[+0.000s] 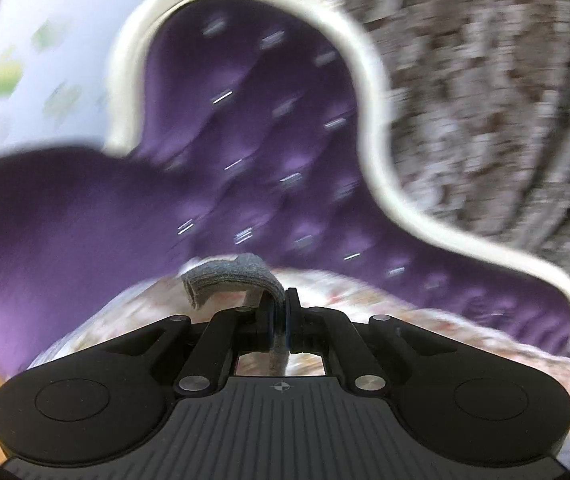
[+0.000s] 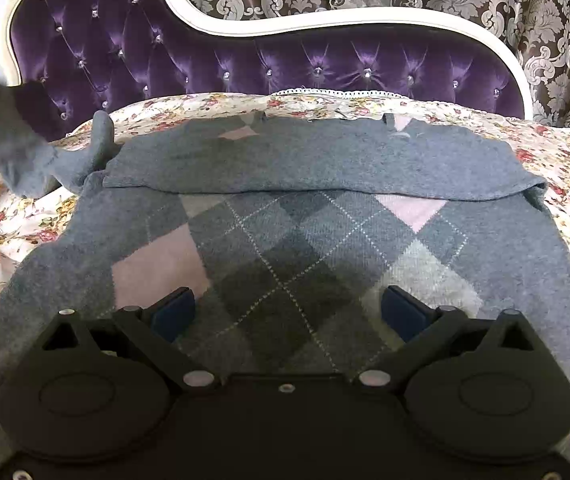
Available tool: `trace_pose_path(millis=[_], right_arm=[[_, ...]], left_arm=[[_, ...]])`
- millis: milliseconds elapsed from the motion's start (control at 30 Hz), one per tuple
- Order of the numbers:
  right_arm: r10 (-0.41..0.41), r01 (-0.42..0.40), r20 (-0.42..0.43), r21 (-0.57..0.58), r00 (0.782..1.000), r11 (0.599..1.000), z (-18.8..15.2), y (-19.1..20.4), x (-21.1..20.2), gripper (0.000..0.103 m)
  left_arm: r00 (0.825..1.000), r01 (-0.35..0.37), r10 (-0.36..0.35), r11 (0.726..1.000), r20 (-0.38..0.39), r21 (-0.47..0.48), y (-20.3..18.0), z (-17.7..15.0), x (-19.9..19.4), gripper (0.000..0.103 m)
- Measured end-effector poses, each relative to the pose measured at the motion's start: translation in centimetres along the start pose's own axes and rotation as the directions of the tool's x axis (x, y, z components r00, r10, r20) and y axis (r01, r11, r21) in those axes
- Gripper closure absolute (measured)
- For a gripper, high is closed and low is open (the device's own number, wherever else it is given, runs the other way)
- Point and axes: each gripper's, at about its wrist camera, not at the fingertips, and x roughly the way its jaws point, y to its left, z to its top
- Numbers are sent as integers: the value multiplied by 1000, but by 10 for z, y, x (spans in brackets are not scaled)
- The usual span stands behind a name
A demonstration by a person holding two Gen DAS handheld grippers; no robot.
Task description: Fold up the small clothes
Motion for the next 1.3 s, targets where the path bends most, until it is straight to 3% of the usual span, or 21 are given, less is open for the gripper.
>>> trace_pose_path(millis=[200,400,567,867,900,933,967,1033,1100,1167,1200,1233,1300], right_arm=[[14,-14,-1,5,1000,1000,1,-2,-1,1],[29,-29,1,19,1000,999,1,-4,-3,1],[40,-40,4,33,999,999,2,-7,-4,1],[55,-56,8,52,998,997,3,-9,-4,1],[56,-56,8,53,998,997,3,-9,-4,1],[57,-57,8,53,998,997,3,-9,-4,1],[58,-58,9,55,998,997,3,-9,-4,1],[62,-62,9,60,998,996,3,-10,-4,1],[66,-67,10,64,998,996,3,-11,-5,1],[68,-68,10,67,998,995,4,-11,-4,1],[68,-68,10,66,998,995,3,-12,-4,1],[68,-68,10,66,998,995,4,-11,-4,1],[67,-68,9,65,998,996,3,-12,-5,1]], left_arm=[[983,159,-169,977,65,141,-99,31,-32,99],[952,284,-303,932,54,223,-188,27,-28,99],[926,372,-377,899,-23,230,-246,-6,-3,99],[851,512,-472,843,-229,165,-324,-105,51,97],[842,523,-480,838,-247,154,-329,-116,58,95],[834,533,-487,833,-260,150,-332,-124,62,84],[830,537,-487,829,-270,157,-336,-132,65,65],[838,530,-472,824,-275,199,-342,-144,66,47],[833,542,-482,810,-272,225,-343,-150,62,45],[827,550,-490,805,-274,222,-340,-150,57,27],[828,550,-491,805,-269,221,-338,-149,53,23],[834,544,-488,808,-259,227,-336,-149,50,20],[864,500,-452,823,-223,268,-327,-150,41,16]])
